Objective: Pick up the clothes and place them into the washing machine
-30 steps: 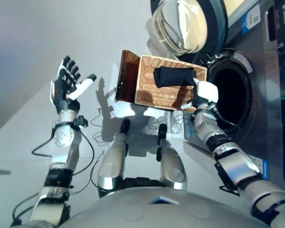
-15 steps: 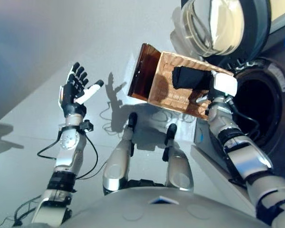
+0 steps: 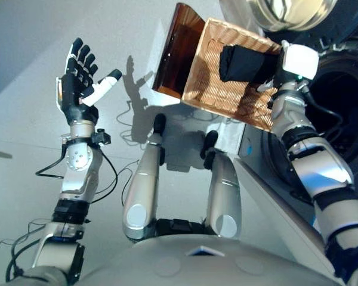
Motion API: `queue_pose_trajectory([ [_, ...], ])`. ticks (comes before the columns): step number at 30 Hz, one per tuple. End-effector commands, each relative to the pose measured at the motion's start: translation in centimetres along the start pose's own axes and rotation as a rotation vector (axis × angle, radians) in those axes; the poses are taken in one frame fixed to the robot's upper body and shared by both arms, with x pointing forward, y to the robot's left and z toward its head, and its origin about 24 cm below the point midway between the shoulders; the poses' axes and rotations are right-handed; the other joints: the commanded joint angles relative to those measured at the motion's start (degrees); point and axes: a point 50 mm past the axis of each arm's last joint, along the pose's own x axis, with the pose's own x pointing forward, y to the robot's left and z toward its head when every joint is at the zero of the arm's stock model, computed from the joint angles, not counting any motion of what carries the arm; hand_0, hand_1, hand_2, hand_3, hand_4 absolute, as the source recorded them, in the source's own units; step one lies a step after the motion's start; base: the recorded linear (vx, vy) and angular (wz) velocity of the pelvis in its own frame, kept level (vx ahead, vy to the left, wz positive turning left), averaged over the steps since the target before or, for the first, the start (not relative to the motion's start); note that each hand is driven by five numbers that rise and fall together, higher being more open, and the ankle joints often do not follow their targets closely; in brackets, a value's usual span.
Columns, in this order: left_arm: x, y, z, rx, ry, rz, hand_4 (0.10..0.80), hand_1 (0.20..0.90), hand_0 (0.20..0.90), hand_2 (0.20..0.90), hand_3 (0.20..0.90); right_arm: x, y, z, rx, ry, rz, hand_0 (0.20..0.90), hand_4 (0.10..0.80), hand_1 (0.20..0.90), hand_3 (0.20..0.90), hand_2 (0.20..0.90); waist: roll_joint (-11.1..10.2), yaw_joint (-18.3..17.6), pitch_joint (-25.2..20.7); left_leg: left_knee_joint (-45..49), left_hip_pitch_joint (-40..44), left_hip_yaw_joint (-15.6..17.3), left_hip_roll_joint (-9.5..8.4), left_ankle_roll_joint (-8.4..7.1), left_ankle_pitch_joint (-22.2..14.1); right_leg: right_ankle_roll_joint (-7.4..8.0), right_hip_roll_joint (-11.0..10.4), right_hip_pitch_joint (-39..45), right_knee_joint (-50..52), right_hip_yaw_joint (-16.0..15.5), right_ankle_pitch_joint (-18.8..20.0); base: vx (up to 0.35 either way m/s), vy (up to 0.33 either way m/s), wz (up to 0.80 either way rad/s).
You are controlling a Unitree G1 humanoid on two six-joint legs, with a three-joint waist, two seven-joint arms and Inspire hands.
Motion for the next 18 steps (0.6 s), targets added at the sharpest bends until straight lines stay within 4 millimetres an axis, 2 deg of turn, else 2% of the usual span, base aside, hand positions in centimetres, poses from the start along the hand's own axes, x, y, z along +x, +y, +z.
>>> queue_pose_trajectory([
  [1,0.2,0.1,5.3,-0.037,-0.284,0.007,0.8,0.9,0.9,0.9,0.9,1.2,-2.5,-2.1,-0.076,0.042,-0.102,0.9,0.8,0.9,0.9,0.9,1.6,0.3,-5.0,6.2,-0.5,0.3,0.52,-3.11,-8.6,2.42,0.1,-2.5,0.4,-0.6,1.0,0.092,-0.026,0.03],
  [7,0.1,-0.1,5.7,-0.02,-0.306,0.008,0.8,0.9,0.9,0.9,0.9,1.1,-2.1,-1.0,-0.075,0.027,-0.088,0.9,0.8,0.9,0.9,0.9,1.9,-0.1,-4.8,10.4,-2.5,0.2,0.91,-3.08,-10.9,1.77,0.7,-5.0,4.6,-0.4,-1.4,0.01,-0.011,-0.03],
  [10,0.2,-0.2,5.8,-0.016,-0.307,0.009,0.8,0.9,0.9,0.9,0.9,0.6,-1.2,-0.2,-0.067,0.005,-0.065,0.9,0.8,0.9,0.9,0.9,2.0,-0.3,-5.4,11.1,-2.6,-0.2,1.01,-3.08,-11.5,1.56,0.8,-5.0,5.3,-0.9,-2.2,0.004,-0.017,-0.04],
  [18,0.2,0.1,5.3,-0.005,-0.29,0.009,0.8,0.9,0.9,0.9,0.9,0.1,-0.2,0.3,-0.048,-0.011,-0.028,0.9,0.8,0.9,0.9,0.9,2.1,-0.3,-6.4,10.4,-2.6,-0.7,1.33,-3.34,-11.1,1.3,1.2,-4.7,4.5,-1.3,-2.4,0.0,-0.024,-0.01],
])
